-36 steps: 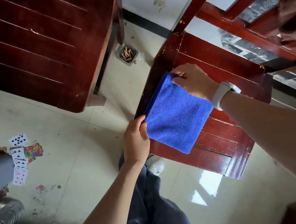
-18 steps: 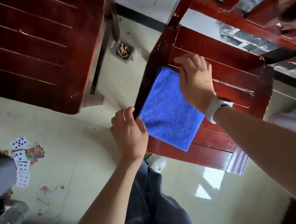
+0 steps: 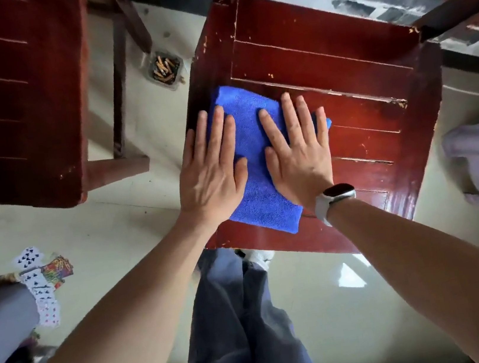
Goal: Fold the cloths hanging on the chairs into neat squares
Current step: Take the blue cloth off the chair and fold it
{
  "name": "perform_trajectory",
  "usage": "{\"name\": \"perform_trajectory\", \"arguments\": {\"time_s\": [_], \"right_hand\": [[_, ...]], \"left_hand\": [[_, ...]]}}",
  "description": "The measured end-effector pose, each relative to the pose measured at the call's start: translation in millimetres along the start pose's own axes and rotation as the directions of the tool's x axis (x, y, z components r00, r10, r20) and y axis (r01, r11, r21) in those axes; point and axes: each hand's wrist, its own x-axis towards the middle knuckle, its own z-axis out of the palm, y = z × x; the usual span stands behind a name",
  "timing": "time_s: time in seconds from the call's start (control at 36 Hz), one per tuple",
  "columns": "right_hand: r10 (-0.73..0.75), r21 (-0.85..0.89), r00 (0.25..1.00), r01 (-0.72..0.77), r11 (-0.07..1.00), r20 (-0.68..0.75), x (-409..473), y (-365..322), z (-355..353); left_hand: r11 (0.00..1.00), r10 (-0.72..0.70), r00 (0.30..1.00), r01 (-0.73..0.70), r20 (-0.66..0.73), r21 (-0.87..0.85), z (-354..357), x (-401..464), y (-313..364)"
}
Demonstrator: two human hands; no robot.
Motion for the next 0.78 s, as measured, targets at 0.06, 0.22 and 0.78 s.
{"name": "perform_trajectory", "arguments": {"time_s": [0.06, 0.22, 0.78], "right_hand": [[-0.006, 0.008, 1.000, 0.006, 1.000, 0.013, -0.1, -0.5, -2.1], [0.010, 0.177, 0.999, -0.004, 0.984, -0.035, -15.4, 2.0, -15.0], [0.606, 0.504, 0.542, -0.826, 0.253, 0.583, -68.2, -26.3, -25.6]], "left_hand": [[1.000, -0.001, 1.000, 0.001, 0.019, 0.006, -1.6, 0.8, 0.5], [0.997, 0.021, 0.998, -0.026, 0.060, 0.077, -21.0, 3.4, -0.2], [0.969, 0.236, 0.957, -0.244, 0.167, 0.027, -52.3, 78.0, -5.2]]}}
